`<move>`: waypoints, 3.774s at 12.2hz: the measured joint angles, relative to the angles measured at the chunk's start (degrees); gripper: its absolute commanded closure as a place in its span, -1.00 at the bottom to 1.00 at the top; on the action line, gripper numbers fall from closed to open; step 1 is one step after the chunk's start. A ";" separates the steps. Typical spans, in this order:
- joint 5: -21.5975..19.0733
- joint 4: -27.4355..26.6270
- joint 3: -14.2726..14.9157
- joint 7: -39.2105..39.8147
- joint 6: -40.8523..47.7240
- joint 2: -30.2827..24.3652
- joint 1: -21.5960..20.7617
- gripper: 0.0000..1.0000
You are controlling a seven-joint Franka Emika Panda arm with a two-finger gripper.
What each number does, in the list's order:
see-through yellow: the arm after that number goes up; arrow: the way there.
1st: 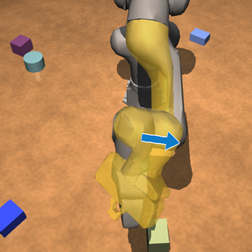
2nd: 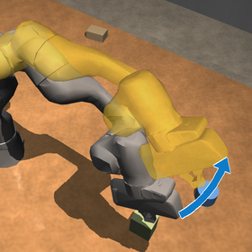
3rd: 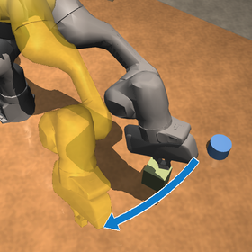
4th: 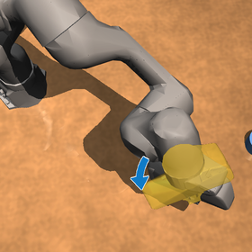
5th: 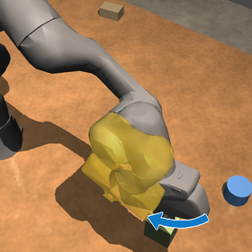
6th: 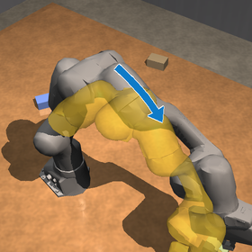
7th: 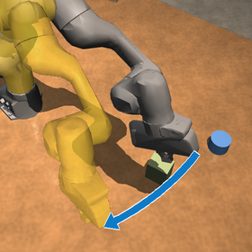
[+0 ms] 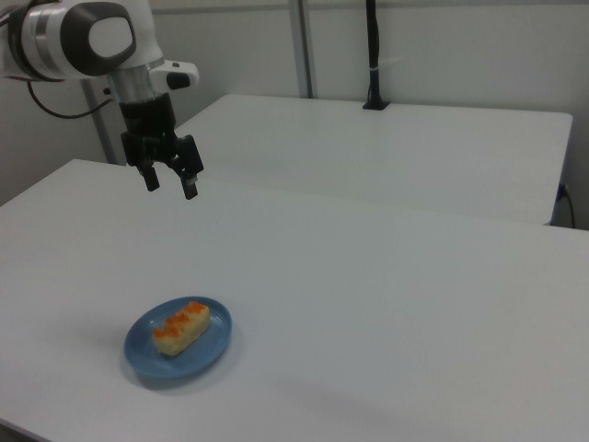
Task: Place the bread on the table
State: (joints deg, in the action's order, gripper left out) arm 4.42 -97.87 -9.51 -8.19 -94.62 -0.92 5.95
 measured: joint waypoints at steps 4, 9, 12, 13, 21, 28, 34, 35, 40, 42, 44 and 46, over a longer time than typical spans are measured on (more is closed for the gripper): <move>0.00 -3.71 9.44 0.07 -0.05 0.75 -9.49 -1.00; -0.01 -18.04 10.40 2.30 -11.47 1.39 -9.85 -1.00; -0.01 -26.76 10.43 3.24 -20.31 1.61 -9.84 -0.91; -0.01 -28.62 10.43 3.28 -22.28 1.73 -9.85 -0.90; -0.02 -30.96 10.43 3.35 -28.85 4.57 -10.67 0.49; -0.02 -20.59 10.88 3.35 -19.56 4.05 -10.53 0.49; -0.02 2.37 11.10 3.35 -16.25 19.80 -10.34 0.42; -0.02 4.83 11.10 3.35 -16.70 23.05 -10.35 0.42; -0.02 8.26 11.08 3.35 -28.93 31.84 -10.47 -1.00; -0.02 9.22 11.08 3.35 -28.95 31.80 -10.49 -1.00; -0.01 10.39 11.08 3.35 -28.75 30.64 -10.49 -1.00; -0.01 10.80 11.14 3.35 -22.94 26.47 -10.45 -1.00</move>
State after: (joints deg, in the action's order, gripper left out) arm 4.40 -87.07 1.63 -4.83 -117.56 25.55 -4.50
